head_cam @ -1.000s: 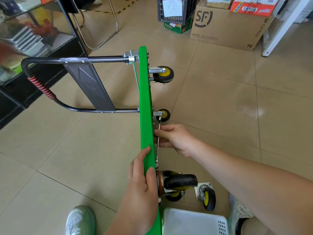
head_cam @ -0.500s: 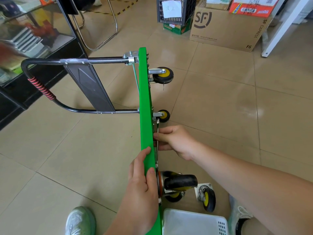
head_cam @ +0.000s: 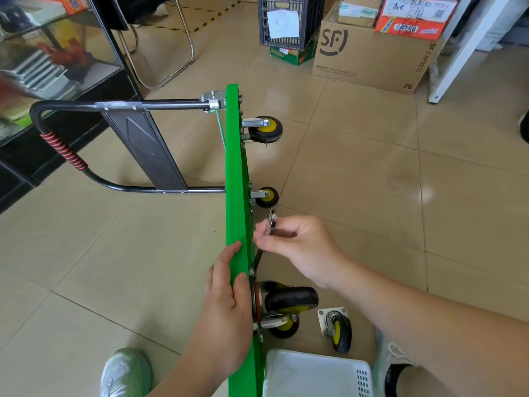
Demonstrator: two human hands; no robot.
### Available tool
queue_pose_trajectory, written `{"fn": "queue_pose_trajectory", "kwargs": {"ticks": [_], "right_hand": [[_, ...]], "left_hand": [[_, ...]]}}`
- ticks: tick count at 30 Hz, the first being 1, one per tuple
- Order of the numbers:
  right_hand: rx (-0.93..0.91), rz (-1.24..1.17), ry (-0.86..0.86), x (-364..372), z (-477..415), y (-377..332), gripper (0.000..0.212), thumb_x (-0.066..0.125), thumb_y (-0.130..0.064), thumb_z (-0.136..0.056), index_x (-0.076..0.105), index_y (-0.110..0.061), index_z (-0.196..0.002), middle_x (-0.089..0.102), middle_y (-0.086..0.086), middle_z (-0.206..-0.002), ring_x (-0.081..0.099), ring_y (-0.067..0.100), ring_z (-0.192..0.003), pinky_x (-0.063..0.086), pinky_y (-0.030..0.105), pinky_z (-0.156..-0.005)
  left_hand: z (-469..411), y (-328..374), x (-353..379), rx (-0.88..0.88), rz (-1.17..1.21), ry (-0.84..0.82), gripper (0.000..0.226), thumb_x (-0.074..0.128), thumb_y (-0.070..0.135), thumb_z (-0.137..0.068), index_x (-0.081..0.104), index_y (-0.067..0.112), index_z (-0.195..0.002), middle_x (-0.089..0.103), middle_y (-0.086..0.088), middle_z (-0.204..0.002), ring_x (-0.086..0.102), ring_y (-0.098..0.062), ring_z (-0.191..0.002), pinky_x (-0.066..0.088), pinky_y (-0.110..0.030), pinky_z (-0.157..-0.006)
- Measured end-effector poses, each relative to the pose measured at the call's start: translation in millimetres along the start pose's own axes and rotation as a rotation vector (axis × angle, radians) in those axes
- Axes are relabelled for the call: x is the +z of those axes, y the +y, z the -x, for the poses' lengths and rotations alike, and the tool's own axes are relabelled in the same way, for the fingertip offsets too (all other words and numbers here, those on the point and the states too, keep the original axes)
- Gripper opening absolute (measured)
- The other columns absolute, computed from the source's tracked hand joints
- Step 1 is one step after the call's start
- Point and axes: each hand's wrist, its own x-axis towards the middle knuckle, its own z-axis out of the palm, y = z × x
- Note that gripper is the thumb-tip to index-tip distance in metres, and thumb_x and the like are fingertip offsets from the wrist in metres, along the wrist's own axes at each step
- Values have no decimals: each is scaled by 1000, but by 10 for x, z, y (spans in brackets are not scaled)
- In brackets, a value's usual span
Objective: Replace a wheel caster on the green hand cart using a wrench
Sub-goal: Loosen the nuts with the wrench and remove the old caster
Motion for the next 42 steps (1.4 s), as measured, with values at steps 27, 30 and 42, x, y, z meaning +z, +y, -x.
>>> {"fn": "queue_pose_trajectory", "kwargs": {"ticks": [27, 30, 42], "right_hand": [[216, -37, -18, -29, -807, 253, 10, 72, -9, -91, 74, -10, -100, 76, 9, -95, 73, 18, -80, 61, 32, -73], [230, -57, -40, -42, -811, 287, 8, 70, -8, -92, 74, -11, -98, 75, 8, -94, 73, 19, -80, 62, 32, -75], [331, -174, -72, -65, -835, 504, 20, 71, -11, -91, 72, -5, -109, 76, 14, -102, 73, 24, -88, 60, 37, -84]], "left_hand": [[-2, -37, -8, 36, -30, 28, 48, 41, 15, -107, 38, 59, -128, 39, 32, -137, 38, 26, -122, 24, 9, -92], [5, -18, -14, 32, -18, 22, 47, 41, 16, -107, 38, 58, -128, 39, 33, -137, 37, 28, -121, 24, 9, -91], [3, -13, -22, 18, 4, -16, 45, 38, 20, -108, 35, 62, -126, 37, 35, -135, 44, 16, -124, 32, 0, -99]]}}
